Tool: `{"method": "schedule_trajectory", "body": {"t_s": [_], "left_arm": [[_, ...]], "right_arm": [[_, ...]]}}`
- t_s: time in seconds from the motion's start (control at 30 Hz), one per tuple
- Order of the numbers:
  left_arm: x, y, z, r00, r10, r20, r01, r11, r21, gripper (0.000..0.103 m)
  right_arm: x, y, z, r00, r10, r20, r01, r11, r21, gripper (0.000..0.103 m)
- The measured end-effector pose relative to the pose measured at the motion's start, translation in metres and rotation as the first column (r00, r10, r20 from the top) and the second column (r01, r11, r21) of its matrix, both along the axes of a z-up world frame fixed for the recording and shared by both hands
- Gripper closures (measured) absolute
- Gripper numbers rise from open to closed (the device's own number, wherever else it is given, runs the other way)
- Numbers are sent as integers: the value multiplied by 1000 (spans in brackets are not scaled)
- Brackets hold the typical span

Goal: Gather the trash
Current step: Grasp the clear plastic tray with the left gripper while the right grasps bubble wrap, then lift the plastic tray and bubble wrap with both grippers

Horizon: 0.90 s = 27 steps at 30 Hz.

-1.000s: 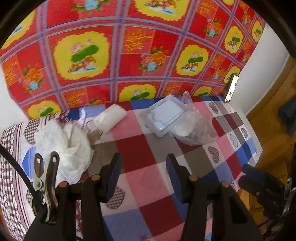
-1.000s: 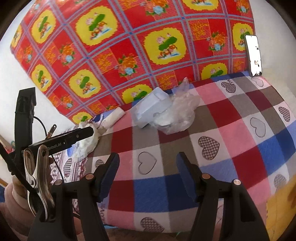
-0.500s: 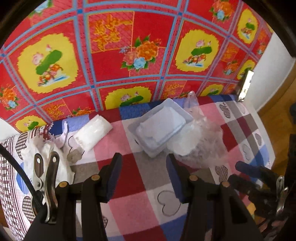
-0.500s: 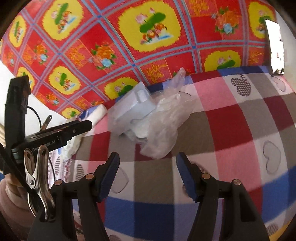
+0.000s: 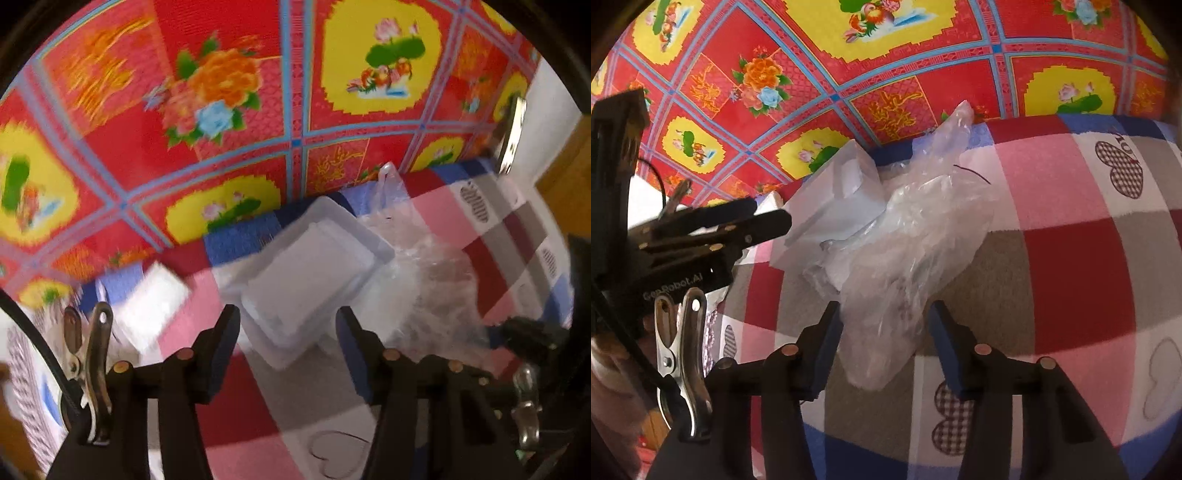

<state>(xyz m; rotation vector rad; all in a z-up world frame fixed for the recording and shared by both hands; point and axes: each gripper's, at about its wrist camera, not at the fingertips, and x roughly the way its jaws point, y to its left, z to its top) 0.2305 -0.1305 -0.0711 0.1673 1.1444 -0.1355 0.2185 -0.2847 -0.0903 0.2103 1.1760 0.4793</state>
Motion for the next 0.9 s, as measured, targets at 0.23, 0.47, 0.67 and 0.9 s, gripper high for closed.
{"method": "schedule_trajectory", "body": {"t_s": [0.23, 0.47, 0.67, 0.9], "left_arm": [[26, -6, -15, 988, -127, -90, 125, 992, -26, 38], [40, -22, -22, 955, -264, -134, 261, 964, -39, 27], [42, -26, -29, 942, -301, -149, 297, 953, -54, 23], [40, -21, -31, 955, -257, -149, 246, 965, -88, 23]], "right_arm": [[11, -4, -5, 1000, 9, 19, -7, 997, -73, 83], [21, -18, -7, 999, -9, 40, 12, 996, -92, 85], [27, -27, -9, 999, -13, 38, 17, 996, -83, 85], [31, -22, -12, 999, -4, 48, 8, 997, -81, 85]]}}
